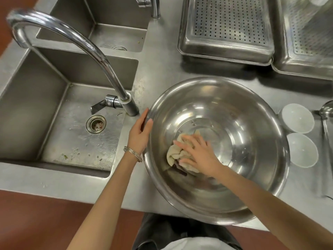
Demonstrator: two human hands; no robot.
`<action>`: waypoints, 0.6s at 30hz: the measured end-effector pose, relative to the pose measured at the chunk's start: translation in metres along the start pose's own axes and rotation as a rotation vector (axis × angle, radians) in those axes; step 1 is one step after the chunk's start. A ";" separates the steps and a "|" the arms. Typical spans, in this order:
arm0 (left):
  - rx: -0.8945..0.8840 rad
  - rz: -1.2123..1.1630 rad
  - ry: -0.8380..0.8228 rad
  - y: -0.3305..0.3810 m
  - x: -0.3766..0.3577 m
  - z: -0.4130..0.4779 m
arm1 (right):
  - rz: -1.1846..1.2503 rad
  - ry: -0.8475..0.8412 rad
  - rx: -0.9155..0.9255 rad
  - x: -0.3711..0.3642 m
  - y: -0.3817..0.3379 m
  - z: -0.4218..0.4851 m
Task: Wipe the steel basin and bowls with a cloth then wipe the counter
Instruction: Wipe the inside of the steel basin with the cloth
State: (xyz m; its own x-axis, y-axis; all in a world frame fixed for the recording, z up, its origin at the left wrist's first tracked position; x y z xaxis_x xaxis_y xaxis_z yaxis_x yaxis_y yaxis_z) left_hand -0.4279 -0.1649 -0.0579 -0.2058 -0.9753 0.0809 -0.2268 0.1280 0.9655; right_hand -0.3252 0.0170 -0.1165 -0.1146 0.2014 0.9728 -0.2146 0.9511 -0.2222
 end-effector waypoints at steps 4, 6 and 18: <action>0.023 -0.044 0.021 -0.014 0.002 -0.044 | -0.153 -0.024 0.001 -0.012 -0.014 0.000; 0.021 -0.074 0.046 -0.021 -0.003 -0.064 | -0.045 0.023 -0.015 -0.010 -0.016 0.002; -0.034 -0.077 0.141 -0.019 -0.005 -0.054 | 0.905 0.115 -0.353 0.002 -0.071 0.030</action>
State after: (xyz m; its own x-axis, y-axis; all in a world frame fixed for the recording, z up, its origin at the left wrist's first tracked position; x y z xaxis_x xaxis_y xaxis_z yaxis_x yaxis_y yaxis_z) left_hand -0.3714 -0.1723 -0.0634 -0.0527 -0.9979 0.0376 -0.2042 0.0476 0.9778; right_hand -0.3398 -0.0571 -0.1010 0.0060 0.8934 0.4492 0.2131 0.4377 -0.8735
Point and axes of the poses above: each hand's wrist, its own z-axis towards the middle knuckle, its own x-axis out of the back of the hand, y = z × x, the point moved 6 cm from there along z, towards the middle knuckle, and after that the axes turned 2 degrees about -z, right-handed, at the moved point
